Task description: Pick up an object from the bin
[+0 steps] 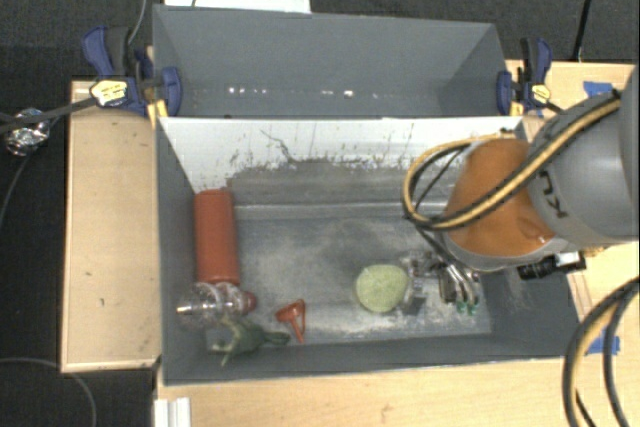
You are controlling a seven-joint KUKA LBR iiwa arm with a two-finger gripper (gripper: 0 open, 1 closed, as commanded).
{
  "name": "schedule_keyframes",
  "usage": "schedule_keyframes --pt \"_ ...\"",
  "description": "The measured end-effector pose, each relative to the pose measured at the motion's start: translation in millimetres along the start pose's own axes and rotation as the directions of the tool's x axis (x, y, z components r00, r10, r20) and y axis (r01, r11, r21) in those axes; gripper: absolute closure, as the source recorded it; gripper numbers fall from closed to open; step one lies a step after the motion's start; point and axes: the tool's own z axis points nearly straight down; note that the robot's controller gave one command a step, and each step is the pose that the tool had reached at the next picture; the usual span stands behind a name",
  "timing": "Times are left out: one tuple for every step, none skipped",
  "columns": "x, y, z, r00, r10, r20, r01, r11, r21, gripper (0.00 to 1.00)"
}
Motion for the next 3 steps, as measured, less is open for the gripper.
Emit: schedule_keyframes --pt "-2.4 -2 0 1.000 -0.021 0.004 0.021 1.000 0.000 1.00" --pt "-5.1 -8 -38 0.999 -0.051 -0.004 0.051 0.999 0.000 1.00" --pt "-7.4 -8 -69 0.989 -0.146 0.007 0.146 0.989 0.001 1.00"
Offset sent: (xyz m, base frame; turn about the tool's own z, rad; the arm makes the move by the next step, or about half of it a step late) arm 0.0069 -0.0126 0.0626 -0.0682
